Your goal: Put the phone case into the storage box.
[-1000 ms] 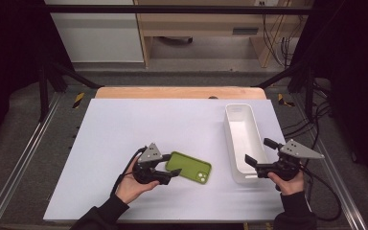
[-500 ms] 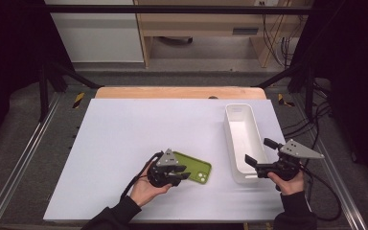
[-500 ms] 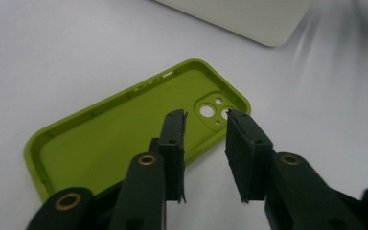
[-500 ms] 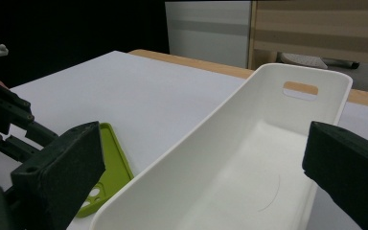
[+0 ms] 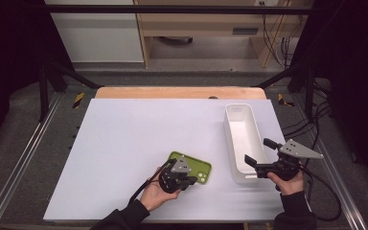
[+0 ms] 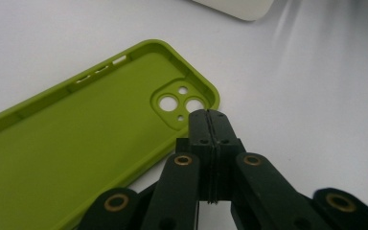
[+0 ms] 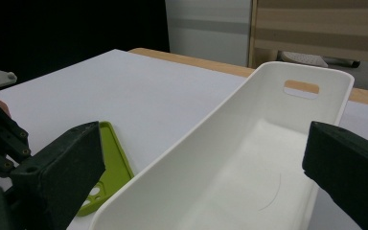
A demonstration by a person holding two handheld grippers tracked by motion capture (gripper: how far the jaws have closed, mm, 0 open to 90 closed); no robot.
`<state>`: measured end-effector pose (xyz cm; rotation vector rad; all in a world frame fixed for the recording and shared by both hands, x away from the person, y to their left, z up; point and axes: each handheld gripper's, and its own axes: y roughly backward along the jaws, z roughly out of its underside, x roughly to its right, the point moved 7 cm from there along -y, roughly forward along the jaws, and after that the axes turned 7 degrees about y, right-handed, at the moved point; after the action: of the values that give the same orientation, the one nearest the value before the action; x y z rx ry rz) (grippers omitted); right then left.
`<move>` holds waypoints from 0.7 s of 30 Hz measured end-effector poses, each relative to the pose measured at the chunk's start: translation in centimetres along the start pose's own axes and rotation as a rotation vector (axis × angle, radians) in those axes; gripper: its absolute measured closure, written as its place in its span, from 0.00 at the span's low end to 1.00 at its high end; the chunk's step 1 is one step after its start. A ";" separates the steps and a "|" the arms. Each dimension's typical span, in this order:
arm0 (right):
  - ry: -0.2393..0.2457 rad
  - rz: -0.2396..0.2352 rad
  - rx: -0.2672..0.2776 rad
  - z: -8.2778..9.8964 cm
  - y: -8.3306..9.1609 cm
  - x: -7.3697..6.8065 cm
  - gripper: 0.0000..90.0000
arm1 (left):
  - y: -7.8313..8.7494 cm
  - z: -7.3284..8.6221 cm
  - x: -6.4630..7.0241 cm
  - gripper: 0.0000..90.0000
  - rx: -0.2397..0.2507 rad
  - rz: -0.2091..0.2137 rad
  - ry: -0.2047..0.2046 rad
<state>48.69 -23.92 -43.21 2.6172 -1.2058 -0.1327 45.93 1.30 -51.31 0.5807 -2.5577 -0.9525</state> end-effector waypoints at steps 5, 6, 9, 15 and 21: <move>0.003 0.002 0.002 0.0 0.0 0.0 0.01 | -0.9 0.1 0.1 1.00 -0.020 -0.013 0.001; 0.001 0.001 0.000 0.0 0.0 0.0 0.01 | -0.9 0.1 0.1 1.00 -0.020 -0.015 -0.002; 0.001 0.001 0.000 0.0 0.0 0.0 0.01 | -1.2 0.0 0.1 1.00 -0.024 -0.021 -0.007; 0.005 0.002 0.004 0.0 0.0 0.1 0.01 | -1.7 -0.1 0.2 1.00 -0.026 -0.019 -0.007; 0.001 0.001 0.001 0.0 0.0 0.0 0.01 | -2.0 -0.5 0.1 1.00 -0.015 -0.036 -0.008</move>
<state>48.69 -23.95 -43.19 2.6173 -1.2071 -0.1310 46.57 -0.35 -52.32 0.6225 -2.5524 -0.9875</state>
